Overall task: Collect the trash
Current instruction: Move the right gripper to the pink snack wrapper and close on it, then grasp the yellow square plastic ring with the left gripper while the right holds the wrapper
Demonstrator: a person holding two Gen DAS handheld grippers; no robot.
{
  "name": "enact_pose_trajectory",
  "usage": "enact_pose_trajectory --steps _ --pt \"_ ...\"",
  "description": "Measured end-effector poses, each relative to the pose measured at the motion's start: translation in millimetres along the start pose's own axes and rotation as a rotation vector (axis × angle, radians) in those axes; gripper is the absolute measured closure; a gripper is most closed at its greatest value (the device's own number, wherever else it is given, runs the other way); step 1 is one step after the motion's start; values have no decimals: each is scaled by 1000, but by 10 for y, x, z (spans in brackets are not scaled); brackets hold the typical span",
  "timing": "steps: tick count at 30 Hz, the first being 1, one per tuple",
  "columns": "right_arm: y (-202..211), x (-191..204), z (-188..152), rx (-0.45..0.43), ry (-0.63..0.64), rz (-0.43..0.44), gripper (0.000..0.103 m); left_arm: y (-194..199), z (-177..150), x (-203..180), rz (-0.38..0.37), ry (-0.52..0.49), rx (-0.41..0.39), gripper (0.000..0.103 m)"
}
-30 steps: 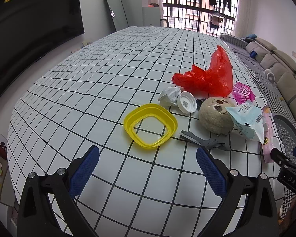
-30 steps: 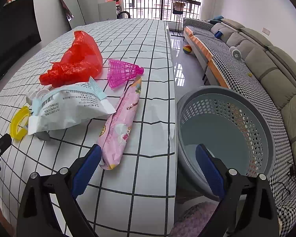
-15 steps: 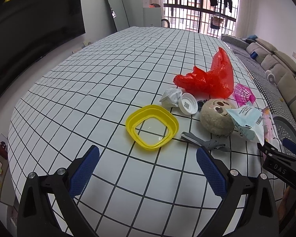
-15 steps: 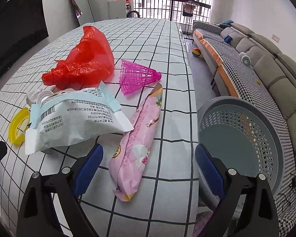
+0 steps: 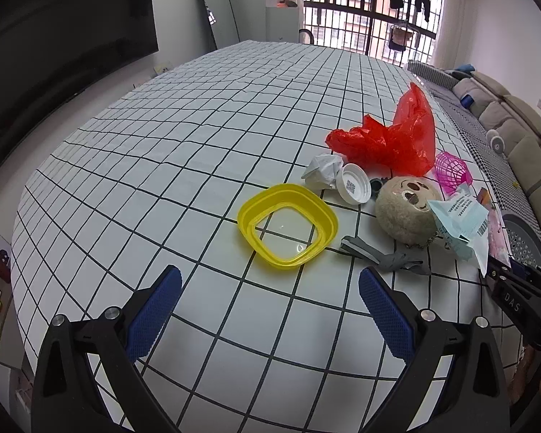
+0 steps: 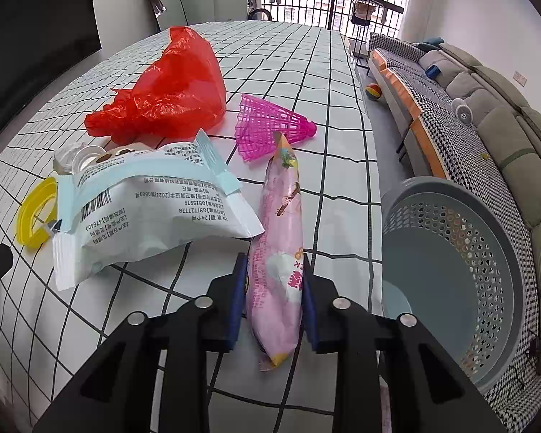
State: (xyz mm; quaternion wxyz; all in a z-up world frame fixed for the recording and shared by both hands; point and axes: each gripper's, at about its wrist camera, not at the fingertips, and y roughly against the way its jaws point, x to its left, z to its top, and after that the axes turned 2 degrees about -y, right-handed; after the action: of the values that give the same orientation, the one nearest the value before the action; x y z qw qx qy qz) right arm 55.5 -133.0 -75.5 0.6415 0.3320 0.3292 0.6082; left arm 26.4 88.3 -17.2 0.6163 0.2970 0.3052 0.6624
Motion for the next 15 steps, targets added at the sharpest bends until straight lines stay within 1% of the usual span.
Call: enact_pose_trajectory --steps 7,11,15 --pt "247 -132 -106 -43 -43 38 79 6 -13 57 -7 22 4 6" --pt "377 -275 -184 -61 -79 52 79 17 -15 64 -6 27 1 6" --pt "452 -397 -230 -78 -105 43 79 20 -9 42 0 19 0 6"
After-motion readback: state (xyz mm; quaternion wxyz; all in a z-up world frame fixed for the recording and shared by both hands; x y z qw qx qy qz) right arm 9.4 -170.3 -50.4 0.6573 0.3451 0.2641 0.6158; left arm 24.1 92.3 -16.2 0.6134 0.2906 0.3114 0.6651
